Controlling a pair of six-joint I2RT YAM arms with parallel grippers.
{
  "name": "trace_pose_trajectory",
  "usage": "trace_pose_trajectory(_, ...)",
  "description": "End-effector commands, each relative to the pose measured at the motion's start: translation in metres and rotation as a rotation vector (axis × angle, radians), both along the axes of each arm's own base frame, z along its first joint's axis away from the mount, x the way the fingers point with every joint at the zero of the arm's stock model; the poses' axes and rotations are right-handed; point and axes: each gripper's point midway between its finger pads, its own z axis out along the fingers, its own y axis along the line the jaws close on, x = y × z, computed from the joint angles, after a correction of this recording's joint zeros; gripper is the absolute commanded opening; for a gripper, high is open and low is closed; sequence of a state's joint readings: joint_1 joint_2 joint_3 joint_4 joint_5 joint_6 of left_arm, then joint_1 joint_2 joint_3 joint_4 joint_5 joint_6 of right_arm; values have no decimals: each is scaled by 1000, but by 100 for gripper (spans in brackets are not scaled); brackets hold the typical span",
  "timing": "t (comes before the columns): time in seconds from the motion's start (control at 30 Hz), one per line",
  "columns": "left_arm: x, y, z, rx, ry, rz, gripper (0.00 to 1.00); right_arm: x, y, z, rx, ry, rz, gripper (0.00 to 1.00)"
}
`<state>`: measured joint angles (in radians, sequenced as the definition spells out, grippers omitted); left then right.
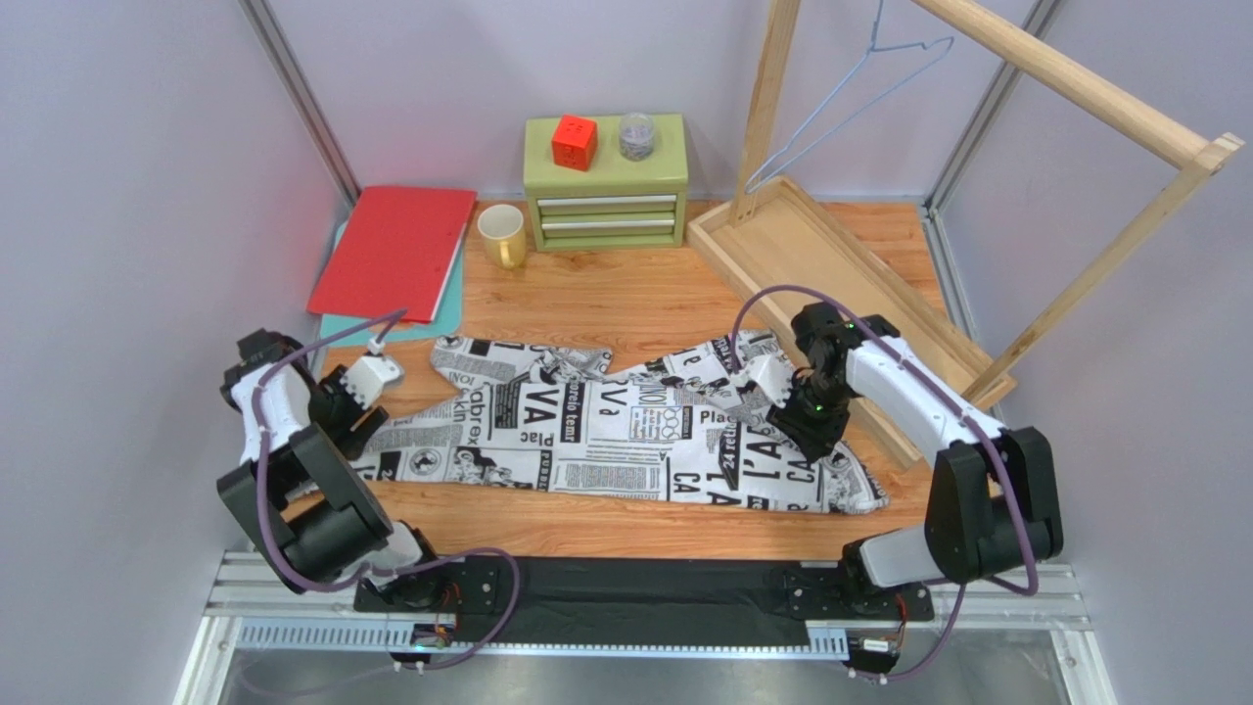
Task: Place the trousers on the hanger
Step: Fold the trousers
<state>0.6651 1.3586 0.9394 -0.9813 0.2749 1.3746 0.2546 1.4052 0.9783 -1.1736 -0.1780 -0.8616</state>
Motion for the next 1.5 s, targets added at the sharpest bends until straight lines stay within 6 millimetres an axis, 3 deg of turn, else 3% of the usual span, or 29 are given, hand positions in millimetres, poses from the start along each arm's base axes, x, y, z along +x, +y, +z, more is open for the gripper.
trace_pose_trajectory(0.0,-5,14,-42,65,74,90,67,-5,8,-33,-31,32,-19,31)
trace_pose_trajectory(0.1,-23,19,-66,67,173,104,60,-11,2,-51,-82,46,-3,28)
trace_pose_trajectory(0.27,-59,18,-80,42,278,97,49,-54,-11,-67,-141,135,69,25)
trace_pose_trajectory(0.3,-74,14,-84,39,318,65,49,-65,-11,-66,-153,155,110,24)
trace_pose_trajectory(0.37,-92,17,-84,59,353,54,47,-60,-6,-59,-140,84,144,23)
trace_pose_trajectory(0.4,-102,11,-84,34,377,15,47,-68,-6,-51,-127,111,173,23)
trace_pose_trajectory(0.47,-106,12,-72,30,373,8,47,-58,13,-27,-34,89,204,25)
trace_pose_trajectory(0.53,-81,0,-38,-64,271,-13,55,-54,23,-1,19,109,184,28)
trace_pose_trajectory(0.57,-69,-5,-24,-98,220,-16,60,-29,40,25,107,50,154,37)
trace_pose_trajectory(0.6,-45,-12,5,-153,128,-13,66,-20,43,37,133,32,132,44)
trace_pose_trajectory(0.63,-28,-21,20,-172,83,-43,77,-6,47,47,156,-2,111,51)
trace_pose_trajectory(0.67,-15,-27,33,-192,38,-50,80,13,48,50,152,-29,83,62)
trace_pose_trajectory(0.7,11,-32,54,-219,-56,-20,82,43,54,59,154,-122,48,64)
trace_pose_trajectory(0.83,83,-73,85,-271,-223,-40,86,123,62,52,86,-258,-10,64)
trace_pose_trajectory(0.87,96,-78,88,-279,-250,-30,87,136,61,49,57,-274,-17,64)
trace_pose_trajectory(0.9,115,-82,89,-300,-277,1,87,154,63,33,35,-263,-24,64)
trace_pose_trajectory(0.93,125,-96,89,-316,-275,-22,87,171,67,38,36,-296,-27,65)
trace_pose_trajectory(1.13,175,-120,70,-396,-226,55,87,231,82,18,27,-354,4,76)
trace_pose_trajectory(1.27,200,-118,55,-355,-217,75,88,238,85,-6,11,-303,48,75)
trace_pose_trajectory(1.4,217,-119,19,-291,-140,106,89,214,86,-29,12,-176,105,71)
trace_pose_trajectory(1.47,225,-119,12,-282,-128,117,89,198,84,-41,-2,-125,137,69)
